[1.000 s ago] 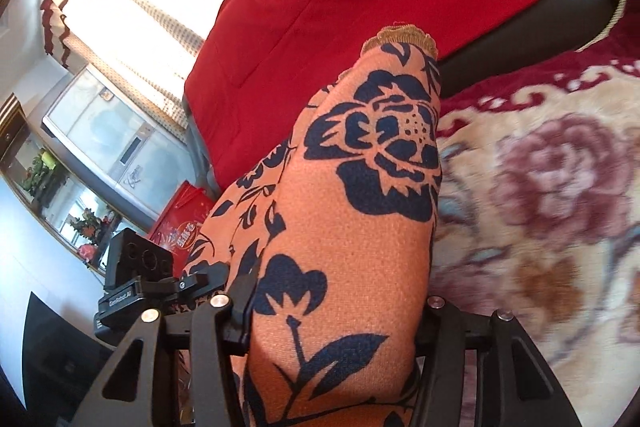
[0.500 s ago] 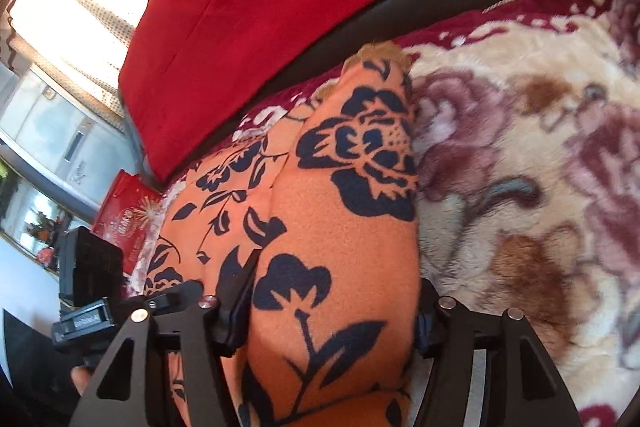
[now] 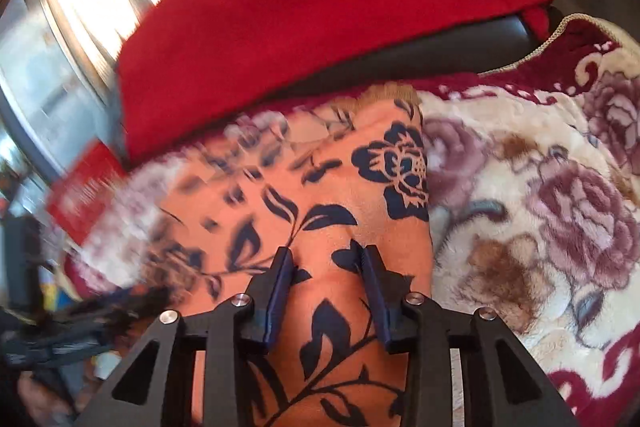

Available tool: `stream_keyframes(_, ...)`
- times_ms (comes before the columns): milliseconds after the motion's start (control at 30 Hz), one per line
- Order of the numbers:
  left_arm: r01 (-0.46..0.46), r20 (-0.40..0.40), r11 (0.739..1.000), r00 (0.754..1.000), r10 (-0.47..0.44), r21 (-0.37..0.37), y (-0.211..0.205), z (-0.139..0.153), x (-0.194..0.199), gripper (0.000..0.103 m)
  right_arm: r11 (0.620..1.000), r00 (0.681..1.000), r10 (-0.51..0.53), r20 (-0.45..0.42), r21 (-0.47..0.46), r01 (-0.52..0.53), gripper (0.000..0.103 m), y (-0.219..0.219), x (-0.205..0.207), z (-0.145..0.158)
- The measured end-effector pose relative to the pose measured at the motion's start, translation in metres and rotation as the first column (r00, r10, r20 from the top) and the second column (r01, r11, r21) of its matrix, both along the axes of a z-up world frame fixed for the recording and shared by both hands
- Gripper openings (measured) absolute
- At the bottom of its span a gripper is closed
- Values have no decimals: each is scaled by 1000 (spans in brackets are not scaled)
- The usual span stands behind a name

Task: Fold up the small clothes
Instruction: 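Release the bundle and lift both grippers away from it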

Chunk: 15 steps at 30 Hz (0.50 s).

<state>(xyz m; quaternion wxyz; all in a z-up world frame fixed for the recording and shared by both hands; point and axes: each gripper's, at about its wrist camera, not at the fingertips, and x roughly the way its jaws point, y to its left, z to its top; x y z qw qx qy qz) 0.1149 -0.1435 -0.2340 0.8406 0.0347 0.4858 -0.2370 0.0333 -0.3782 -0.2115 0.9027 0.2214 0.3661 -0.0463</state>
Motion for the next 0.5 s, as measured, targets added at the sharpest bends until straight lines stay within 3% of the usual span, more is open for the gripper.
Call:
stream_keyframes(100, -4, 74, 999, 997, 1, 47, 0, 27, -13, 76, 1000, 999, -30, 34, 6, 29, 38, -2, -15, 17)
stream_keyframes(167, -26, 177, 997, 984, 13, 74, 3, 51, -27, 76, 999, 996, -40, 80, 20, 39, 38, -1, -32, 30)
stream_keyframes(267, -67, 321, 994, 946, 35, 88, 15, 90, -51, 76, 997, 986, -72, 153, 15, 70, 39, 4, -63, 55)
stream_keyframes(367, -106, 405, 992, 912, 72, 61, 30, 125, -73, 85, 996, 975, -80, 206, -19, 86, 39, 16, -92, 83)
stream_keyframes(433, -133, 462, 990, 882, 96, 47, 37, 146, -88, 88, 995, 970, -82, 230, -40, 94, 58, 23, -108, 101)
stream_keyframes(500, -153, 507, 988, 854, 114, 36, 44, 164, -103, 90, 993, 962, -91, 257, -55, 109, 60, 29, -122, 117)
